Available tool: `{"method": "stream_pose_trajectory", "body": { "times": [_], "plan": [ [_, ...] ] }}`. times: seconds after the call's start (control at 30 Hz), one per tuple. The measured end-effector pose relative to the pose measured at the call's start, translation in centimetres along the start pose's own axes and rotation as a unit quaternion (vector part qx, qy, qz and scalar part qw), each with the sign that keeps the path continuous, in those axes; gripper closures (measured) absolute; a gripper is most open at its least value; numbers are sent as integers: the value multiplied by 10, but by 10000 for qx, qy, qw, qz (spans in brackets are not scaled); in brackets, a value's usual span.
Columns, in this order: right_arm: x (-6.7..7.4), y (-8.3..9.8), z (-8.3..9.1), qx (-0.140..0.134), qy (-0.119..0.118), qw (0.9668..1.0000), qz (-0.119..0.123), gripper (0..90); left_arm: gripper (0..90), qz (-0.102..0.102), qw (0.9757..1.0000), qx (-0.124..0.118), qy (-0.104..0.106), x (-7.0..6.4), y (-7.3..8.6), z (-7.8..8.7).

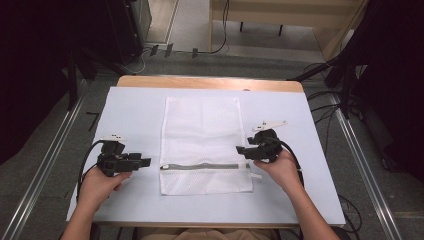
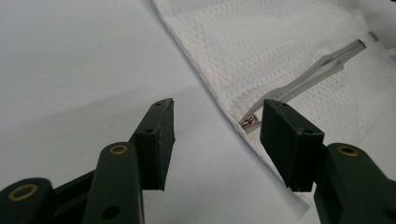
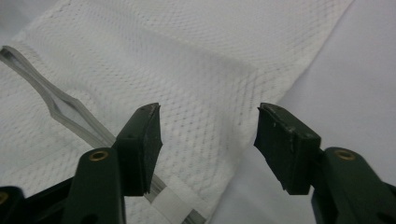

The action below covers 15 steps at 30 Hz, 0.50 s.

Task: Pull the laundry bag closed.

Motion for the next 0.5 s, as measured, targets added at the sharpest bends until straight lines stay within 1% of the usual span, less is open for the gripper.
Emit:
{"method": "stream_pose_trajectory", "body": {
  "times": [0.1, 0.17, 0.2, 0.27, 0.33, 0.37, 0.4, 0.47, 0.5],
  "plan": [
    [4, 1, -2, 69, 22, 10000, -23, 428, 437, -46, 10000, 46, -69, 2, 1, 0],
    [5, 2, -3, 69, 37, 10000, 32, 436, 423, -73, 9999, 9, -77, 2, 1, 2],
    [5, 2, -3, 78, 27, 10000, 39, 437, 416, -50, 10000, 11, -28, 1, 1, 3],
    [6, 2, -3, 75, -2, 10000, 64, 447, 396, 59, 9997, -81, 209, -2, 0, 6],
    [6, 2, -3, 75, 3, 9999, 71, 447, 395, 57, 9993, -121, 343, -5, -1, 8],
    [5, 2, -3, 75, -4, 9999, 71, 450, 393, 37, 9993, -139, 341, -5, -1, 8],
    [6, 1, -3, 25, 20, 10000, 86, 459, 393, -1, 9995, -139, 273, -6, -1, 8],
    [7, 1, -2, 8, 32, 10000, 68, 471, 393, -42, 9998, -70, 195, -4, 1, 6],
    [8, 0, -1, -50, 22, 10000, 55, 477, 393, -65, 9999, -33, 139, -4, 1, 6]
  ]
}}
Point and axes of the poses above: each handheld gripper's, and its own axes: z roughly backward along the jaws, y roughly out of its underside, x roughly to its left, the point moved 6 cm from there along -z, roughly forward along the jaws, and after that the axes turned 2 degrees about z, right-handed, at the moved point
